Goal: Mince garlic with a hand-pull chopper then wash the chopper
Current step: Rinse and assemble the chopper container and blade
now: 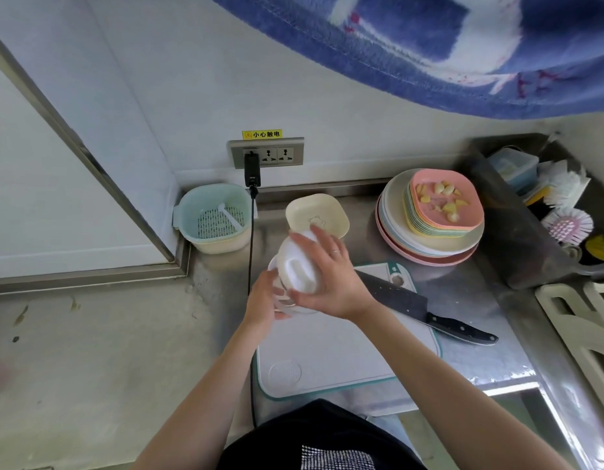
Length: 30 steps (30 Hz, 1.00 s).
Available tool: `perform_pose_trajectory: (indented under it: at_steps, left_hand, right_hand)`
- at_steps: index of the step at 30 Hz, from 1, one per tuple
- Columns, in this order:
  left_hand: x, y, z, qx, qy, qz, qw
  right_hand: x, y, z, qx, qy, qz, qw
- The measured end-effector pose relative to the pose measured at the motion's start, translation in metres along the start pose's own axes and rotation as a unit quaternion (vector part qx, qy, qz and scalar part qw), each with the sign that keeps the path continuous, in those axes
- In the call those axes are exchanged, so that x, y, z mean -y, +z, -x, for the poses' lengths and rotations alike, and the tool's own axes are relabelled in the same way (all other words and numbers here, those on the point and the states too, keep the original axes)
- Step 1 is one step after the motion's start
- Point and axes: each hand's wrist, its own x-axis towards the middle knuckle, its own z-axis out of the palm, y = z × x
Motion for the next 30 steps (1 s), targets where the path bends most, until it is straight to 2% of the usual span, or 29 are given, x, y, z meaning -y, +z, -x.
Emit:
perform_pose_trajectory:
  at_steps: [4,8,12,17,19,21,23,26,30]
  left_hand:
    - [-0.011,0.007,0.008,0.017,-0.020,0.039,0.999]
    - [-0.007,0.006,0.007,0.044,-0.081,0.114,0.989]
    - [0.000,0.009,0.008,0.078,-0.093,0.169,0.978]
    - [-0.008,0.015,0.003,0.160,-0.086,0.322,0.929]
    - [-0.011,0.018,0.000,0.181,-0.133,0.353,0.908]
    - [-0.012,0.019,0.002,0.194,-0.169,0.370,0.893]
    - [-0.013,0.018,0.003,0.194,-0.203,0.347,0.895]
    - [-0.019,0.011,0.000,0.220,-0.245,0.267,0.906]
    - [-0.031,0.000,-0.001,0.241,-0.322,0.136,0.905]
  right_hand:
    - [0.002,0.003,0.002,0.047,-0.010,0.052,0.998]
    - [-0.001,0.001,0.003,0.060,-0.005,0.058,0.997]
    - [0.000,-0.009,-0.003,0.084,0.003,0.057,0.995]
    - [0.011,-0.019,-0.013,0.134,0.032,-0.059,0.989]
    - [0.015,-0.016,-0.012,0.121,0.023,-0.038,0.992]
    - [0.016,-0.018,-0.013,0.126,0.000,0.032,0.992]
    - [0.015,-0.022,-0.017,0.161,-0.004,0.088,0.983]
    - [0.011,-0.023,-0.017,0.190,0.002,0.081,0.978]
    - [0.011,-0.021,-0.012,0.195,-0.081,0.128,0.969]
